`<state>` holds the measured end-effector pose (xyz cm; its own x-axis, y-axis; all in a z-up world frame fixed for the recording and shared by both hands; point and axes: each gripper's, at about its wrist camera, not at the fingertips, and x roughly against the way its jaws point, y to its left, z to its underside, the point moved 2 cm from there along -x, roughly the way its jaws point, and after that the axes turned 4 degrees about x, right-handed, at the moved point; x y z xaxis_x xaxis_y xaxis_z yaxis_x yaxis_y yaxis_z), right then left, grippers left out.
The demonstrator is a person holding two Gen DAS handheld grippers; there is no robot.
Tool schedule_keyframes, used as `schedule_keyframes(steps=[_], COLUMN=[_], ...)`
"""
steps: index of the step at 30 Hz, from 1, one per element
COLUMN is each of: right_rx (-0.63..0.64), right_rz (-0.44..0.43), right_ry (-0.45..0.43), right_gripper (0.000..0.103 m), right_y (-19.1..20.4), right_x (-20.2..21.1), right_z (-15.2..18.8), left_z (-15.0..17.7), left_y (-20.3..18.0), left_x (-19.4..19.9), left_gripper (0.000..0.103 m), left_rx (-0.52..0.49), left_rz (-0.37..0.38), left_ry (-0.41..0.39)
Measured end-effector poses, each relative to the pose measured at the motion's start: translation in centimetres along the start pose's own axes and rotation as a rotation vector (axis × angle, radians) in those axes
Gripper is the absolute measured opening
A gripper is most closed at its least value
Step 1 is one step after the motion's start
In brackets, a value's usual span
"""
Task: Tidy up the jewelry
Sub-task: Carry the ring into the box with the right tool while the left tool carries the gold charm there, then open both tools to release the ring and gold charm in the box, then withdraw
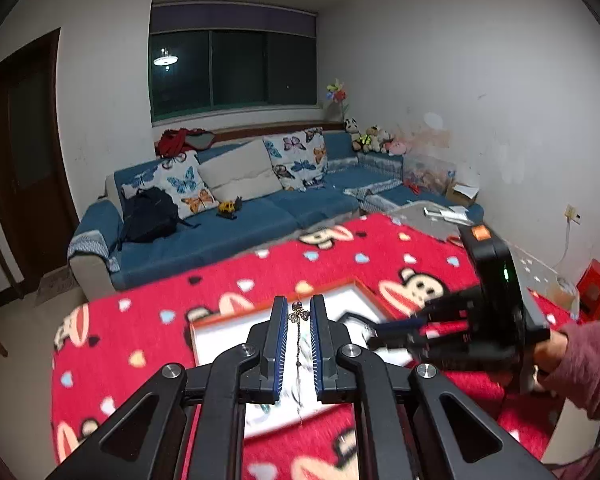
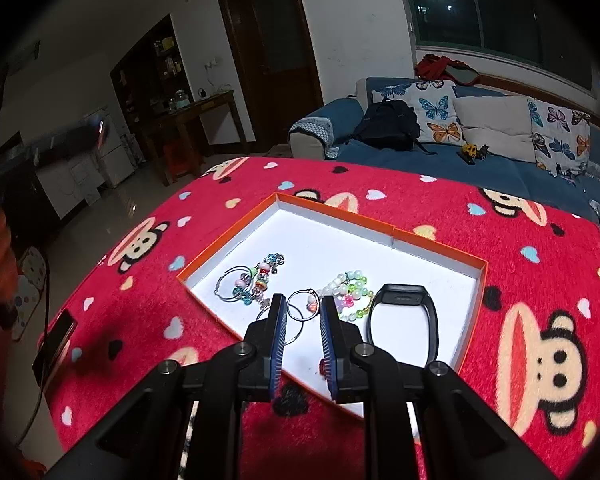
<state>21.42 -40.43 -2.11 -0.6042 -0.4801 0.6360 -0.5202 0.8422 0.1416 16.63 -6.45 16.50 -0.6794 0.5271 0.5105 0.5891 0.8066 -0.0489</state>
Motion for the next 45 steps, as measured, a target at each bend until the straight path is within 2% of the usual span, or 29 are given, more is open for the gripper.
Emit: schedule_keyframes(steps=[7, 13, 23, 37, 45], right_rx=[0.0, 0.0, -0.011, -0.029, -0.03], right_rz=[0.005, -0.002, -0.02, -0.049, -0.045], right_ry=[0.008, 0.031, 0.081, 0.204, 0.234], right_gripper=[0.019, 0.02, 0.02, 0.02, 0.02], right_y=[-0.7, -1.0, -1.0, -0.6, -0.5], right_x=[-0.8, -1.5, -3.2, -6.5, -7.1], right_z=[-0.4, 0.2, 1.2, 2.6, 2.9], left_z=[-4.5, -4.7, -1.7, 6.9, 9.8], left_y=[1.2, 1.5, 1.2, 3.0, 3.6], left_x=[-3.1, -6.9, -12.8, -22.3, -24.5], left_gripper=[0.011, 0.011, 0.011, 0.011, 0.011], left_rx=[-0.029, -0.018, -0.02, 0.045, 0.068], left_rz=[-0.032, -0.021, -0.018, -0.022, -0.028], left_ry=[-0.004, 0.038, 0.12, 0.361, 0.436])
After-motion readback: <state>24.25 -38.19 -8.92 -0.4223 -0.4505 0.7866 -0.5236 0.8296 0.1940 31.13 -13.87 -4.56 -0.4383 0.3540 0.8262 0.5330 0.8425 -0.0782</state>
